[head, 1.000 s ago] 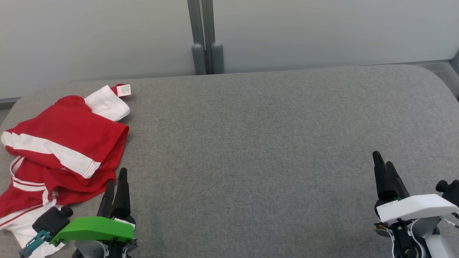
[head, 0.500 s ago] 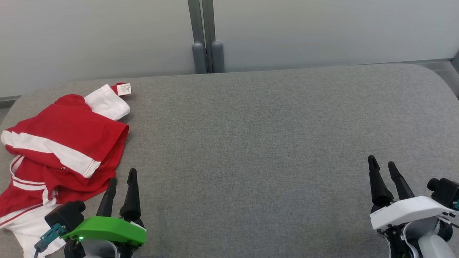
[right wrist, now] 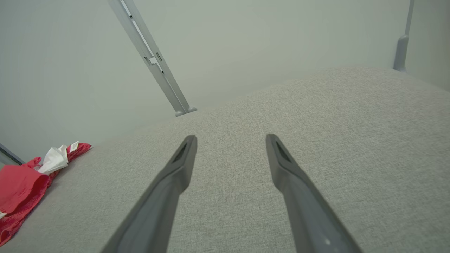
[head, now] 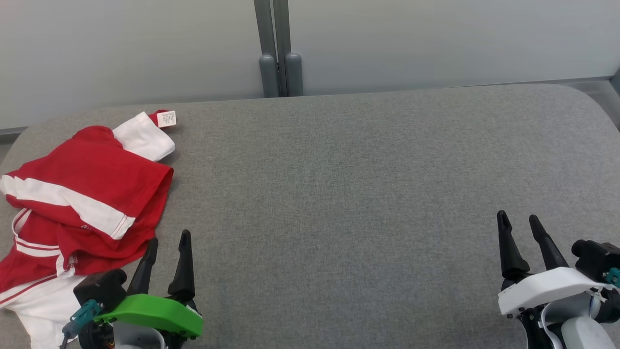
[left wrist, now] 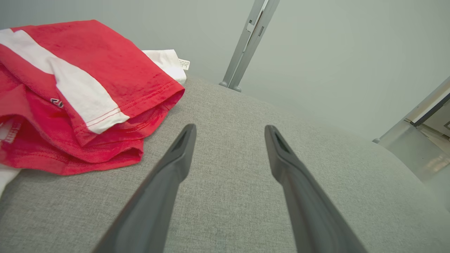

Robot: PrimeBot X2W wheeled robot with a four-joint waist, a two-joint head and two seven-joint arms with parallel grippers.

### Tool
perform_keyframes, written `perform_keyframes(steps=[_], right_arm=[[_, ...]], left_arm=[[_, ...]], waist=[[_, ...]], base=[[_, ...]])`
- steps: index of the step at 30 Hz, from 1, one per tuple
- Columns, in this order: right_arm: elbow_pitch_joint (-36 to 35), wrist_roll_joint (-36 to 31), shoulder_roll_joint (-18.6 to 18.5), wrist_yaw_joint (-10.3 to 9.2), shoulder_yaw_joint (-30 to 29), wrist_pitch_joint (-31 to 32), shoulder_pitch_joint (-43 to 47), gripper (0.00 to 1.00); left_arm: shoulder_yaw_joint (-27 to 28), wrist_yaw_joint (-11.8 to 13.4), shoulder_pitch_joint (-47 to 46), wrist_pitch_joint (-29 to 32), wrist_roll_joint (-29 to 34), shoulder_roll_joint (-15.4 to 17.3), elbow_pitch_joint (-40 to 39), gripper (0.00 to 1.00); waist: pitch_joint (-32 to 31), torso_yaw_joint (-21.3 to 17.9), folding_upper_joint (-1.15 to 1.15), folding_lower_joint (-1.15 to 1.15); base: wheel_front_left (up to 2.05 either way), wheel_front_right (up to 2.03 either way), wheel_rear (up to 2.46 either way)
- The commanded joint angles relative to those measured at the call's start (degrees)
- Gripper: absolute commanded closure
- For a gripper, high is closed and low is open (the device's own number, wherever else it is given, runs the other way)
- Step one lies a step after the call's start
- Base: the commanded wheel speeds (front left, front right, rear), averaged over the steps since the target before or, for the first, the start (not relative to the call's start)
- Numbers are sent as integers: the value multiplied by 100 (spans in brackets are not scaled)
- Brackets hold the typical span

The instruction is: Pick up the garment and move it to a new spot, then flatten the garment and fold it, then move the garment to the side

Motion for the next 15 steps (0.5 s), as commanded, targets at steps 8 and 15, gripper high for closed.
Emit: perform_keyframes(steps=[8, 15], right_arm=[[-29, -635, -60, 2, -34, -173, 28, 0], [-59, -1022, -68, 2, -16, -265, 97, 0]], left_arm=[[40, 23, 37, -157, 607, 72, 0, 0], [121, 46, 63, -254, 960, 66, -26, 0]], waist=[[-23, -30, 0, 0], [-55, -27, 0, 0]], base=[[0, 0, 0], [0, 0, 0]])
